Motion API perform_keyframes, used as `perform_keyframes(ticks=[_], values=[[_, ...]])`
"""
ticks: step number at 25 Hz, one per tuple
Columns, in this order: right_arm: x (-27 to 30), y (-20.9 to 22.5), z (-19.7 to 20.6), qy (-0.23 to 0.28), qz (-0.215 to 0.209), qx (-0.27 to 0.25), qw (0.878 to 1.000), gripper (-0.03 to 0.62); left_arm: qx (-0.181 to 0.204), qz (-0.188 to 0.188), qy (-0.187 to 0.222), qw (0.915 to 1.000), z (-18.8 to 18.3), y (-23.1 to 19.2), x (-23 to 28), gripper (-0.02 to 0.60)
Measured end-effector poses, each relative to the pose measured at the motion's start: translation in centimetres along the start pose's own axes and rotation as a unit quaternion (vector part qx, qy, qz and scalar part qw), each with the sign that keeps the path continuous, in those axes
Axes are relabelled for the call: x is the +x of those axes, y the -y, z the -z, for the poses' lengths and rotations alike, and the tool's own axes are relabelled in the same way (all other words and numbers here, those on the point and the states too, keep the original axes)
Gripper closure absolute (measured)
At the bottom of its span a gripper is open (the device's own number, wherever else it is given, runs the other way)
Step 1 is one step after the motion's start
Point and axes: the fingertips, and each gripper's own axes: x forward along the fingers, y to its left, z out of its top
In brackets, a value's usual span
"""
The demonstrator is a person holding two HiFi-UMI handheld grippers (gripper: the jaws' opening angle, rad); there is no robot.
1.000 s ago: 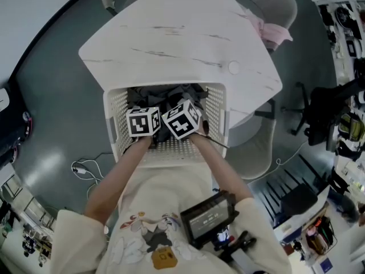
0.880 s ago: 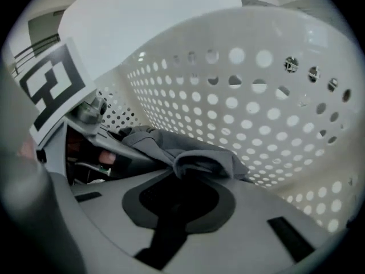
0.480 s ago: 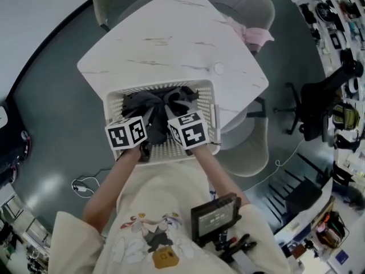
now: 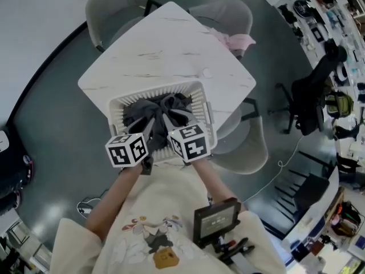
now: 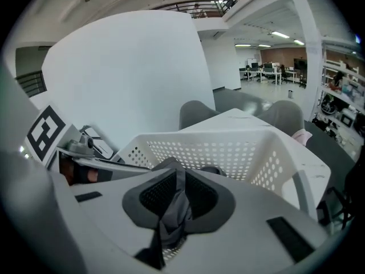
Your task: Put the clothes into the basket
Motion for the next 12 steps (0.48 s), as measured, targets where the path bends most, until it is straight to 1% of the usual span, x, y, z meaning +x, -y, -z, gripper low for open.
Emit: perform_keyframes(ticks=[4, 7, 8, 10, 12], values=[[-1.9, -2.1, 0.0, 0.042, -0.005, 0.011, 0.999, 0.546, 0.048, 0.008, 0.035, 0.9982, -0.8, 1.9, -2.8, 0.454], [-3.5, -3.3, -0.2, 0.083, 0.008, 0.011, 0.996, 0.553, 0.086, 0.013, 0.057, 0.9946, -1.0, 2.9, -4.5, 0.456], [-3.9, -3.5, -0.3, 0.096, 0.014, 0.009, 0.995, 0.557, 0.093, 0.020, 0.059, 0.9938, -0.8, 3.2, -4.8, 0.460], [-4.7, -4.0, -0.3, 0.119, 0.024, 0.010, 0.993, 0.562, 0.094, 0.037, 0.058, 0.9933, 0.0, 3.5, -5.3, 0.462], [-5.6, -4.5, -0.1, 0.135, 0.032, 0.011, 0.990, 0.568, 0.102, 0.045, 0.056, 0.9922, 0.8, 3.7, -5.9, 0.485]])
